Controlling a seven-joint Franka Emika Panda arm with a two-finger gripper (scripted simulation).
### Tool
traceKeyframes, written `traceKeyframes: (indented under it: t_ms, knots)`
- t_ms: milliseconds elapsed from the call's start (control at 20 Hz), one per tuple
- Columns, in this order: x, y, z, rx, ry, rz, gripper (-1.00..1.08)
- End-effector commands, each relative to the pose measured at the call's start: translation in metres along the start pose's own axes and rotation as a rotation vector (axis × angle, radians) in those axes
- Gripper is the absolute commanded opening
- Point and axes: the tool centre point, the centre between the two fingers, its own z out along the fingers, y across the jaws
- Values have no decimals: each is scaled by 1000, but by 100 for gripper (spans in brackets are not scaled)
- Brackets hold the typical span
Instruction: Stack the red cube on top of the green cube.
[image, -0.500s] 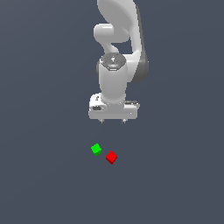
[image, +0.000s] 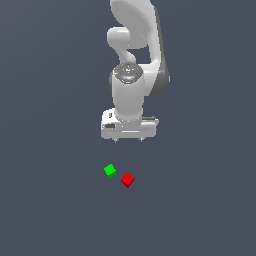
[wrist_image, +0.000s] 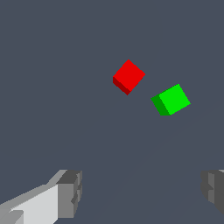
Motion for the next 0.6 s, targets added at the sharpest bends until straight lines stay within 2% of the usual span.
traceKeyframes:
  t_ms: [0, 550]
  knots:
    - [3, 2, 3, 0, -1, -25, 100]
    - [30, 14, 28, 2, -7, -247, 100]
